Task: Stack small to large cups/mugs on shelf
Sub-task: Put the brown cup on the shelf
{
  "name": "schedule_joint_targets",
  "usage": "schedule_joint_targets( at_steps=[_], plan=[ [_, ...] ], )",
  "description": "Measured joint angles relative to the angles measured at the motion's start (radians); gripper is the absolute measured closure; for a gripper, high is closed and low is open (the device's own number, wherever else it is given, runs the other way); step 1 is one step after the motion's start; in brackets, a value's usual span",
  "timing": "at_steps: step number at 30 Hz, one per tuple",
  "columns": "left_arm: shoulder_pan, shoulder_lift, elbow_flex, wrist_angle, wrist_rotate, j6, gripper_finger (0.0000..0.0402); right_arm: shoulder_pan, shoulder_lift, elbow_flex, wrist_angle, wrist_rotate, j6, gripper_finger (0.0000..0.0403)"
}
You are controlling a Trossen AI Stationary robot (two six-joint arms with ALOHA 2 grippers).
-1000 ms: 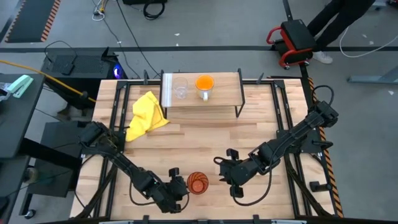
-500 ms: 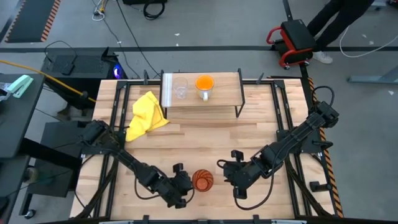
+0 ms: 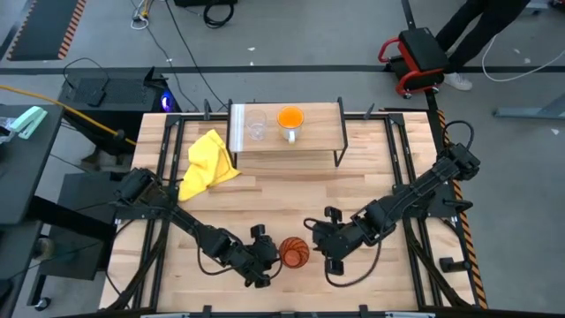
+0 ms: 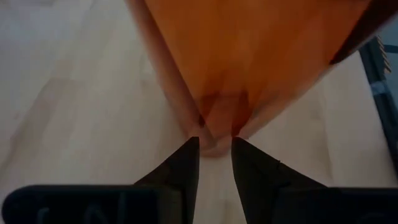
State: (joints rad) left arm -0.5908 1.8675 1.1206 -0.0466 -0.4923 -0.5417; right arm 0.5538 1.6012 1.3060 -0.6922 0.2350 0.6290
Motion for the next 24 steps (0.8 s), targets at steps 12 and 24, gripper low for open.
schedule_joint_targets(
  at_steps=[12, 24],
  plan=[
    [0.103, 0.0, 0.0, 0.052, 0.077, 0.112, 0.0299, -0.088, -0.001, 0.0, -0.075, 0.0, -0.015, 0.0299],
    [0.147, 0.0, 0.0, 0.053, 0.105, 0.127, 0.0303, -0.135, -0.002, 0.0, -0.101, -0.013, -0.029, 0.0298]
  ],
)
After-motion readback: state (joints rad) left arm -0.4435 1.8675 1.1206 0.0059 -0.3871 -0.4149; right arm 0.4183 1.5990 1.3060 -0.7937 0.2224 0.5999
